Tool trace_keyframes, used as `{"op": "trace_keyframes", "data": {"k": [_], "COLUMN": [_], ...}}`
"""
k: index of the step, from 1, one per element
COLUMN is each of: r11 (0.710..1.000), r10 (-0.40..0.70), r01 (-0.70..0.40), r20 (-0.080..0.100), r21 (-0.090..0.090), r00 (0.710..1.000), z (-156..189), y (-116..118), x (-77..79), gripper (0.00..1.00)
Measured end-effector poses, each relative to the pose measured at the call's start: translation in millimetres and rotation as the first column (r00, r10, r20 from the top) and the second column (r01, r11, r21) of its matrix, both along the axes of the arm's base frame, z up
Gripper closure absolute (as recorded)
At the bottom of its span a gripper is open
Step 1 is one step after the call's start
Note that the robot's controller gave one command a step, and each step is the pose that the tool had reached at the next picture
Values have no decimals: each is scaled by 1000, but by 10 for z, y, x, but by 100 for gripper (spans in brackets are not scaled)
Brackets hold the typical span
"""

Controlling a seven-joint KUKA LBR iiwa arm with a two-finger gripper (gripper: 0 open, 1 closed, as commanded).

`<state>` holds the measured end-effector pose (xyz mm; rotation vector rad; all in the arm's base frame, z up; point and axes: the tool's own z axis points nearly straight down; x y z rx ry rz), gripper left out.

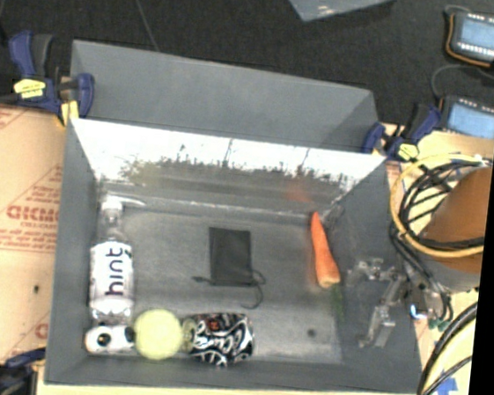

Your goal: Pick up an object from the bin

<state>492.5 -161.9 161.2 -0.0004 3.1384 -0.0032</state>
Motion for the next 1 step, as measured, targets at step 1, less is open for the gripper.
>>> {"op": "trace_keyframes", "data": {"k": [1], "r11": [999], "r10": [-39], "r01": [39], "r20": [5], "r21": [-4], "r00": [999], "z": [-118], "y": [164], "x": [46], "gripper": [0]}}
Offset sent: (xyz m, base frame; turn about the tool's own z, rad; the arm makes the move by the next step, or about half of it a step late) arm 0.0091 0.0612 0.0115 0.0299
